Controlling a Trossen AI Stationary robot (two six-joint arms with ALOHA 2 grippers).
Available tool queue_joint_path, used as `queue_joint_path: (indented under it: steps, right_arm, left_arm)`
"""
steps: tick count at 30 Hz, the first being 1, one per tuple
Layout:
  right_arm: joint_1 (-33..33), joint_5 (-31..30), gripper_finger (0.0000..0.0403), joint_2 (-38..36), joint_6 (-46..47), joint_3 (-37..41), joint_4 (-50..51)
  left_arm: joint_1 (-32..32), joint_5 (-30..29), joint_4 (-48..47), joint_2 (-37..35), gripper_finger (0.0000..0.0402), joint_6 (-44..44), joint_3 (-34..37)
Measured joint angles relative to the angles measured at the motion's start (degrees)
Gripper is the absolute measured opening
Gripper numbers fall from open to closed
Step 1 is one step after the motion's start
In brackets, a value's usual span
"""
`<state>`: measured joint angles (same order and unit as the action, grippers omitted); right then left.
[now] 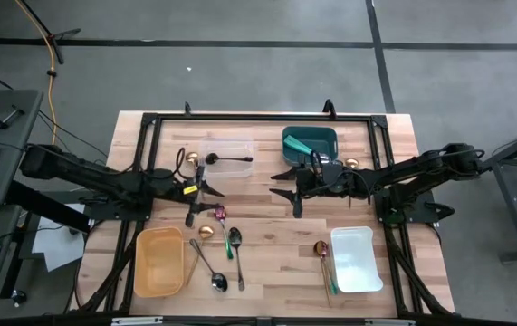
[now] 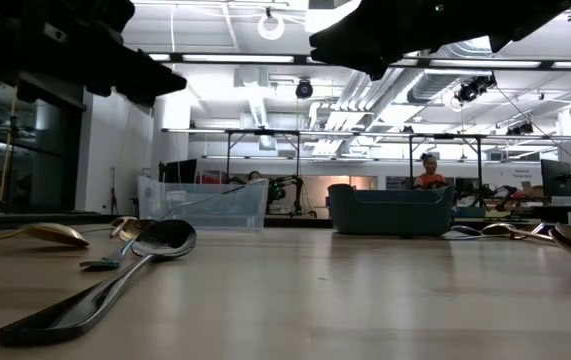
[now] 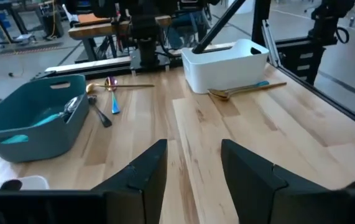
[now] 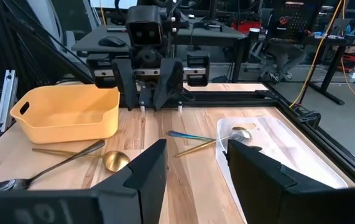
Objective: Sort silverware by color (type)
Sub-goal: Put the black spoon into the transparent bin
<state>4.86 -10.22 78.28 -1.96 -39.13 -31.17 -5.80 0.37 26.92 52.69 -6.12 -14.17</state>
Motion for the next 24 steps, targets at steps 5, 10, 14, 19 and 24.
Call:
queue_joint_path:
  steps: [5, 10, 14, 19, 24]
  right_arm:
    - [0.0, 0.0, 0.0165, 0.0, 0.0, 0.0, 0.0]
    - [0.0, 0.0, 0.0165, 0.0, 0.5, 0.0, 0.0]
    - [0.0, 0.0, 0.0165, 0.0, 0.5, 0.0, 0.0]
    - [0.0, 0.0, 0.0165, 0.0, 0.5, 0.0, 0.0]
    - [0.0, 0.0, 0.0165, 0.0, 0.5, 0.0, 0.0]
  left_arm:
    - [0.0, 0.0, 0.0, 0.0, 0.0145, -0.1, 0.0]
    - [0.0, 0.0, 0.0, 0.0, 0.0145, -1.9, 0.0]
    - [0.0, 0.0, 0.6, 0.0, 0.0145, -1.8, 0.0]
    - [-3.1, -0.1, 2.1, 0.2, 0.0145, -0.7, -1.4]
    - [-10.0, -4.1, -14.3, 2.7, 0.0145, -5.1, -10.4]
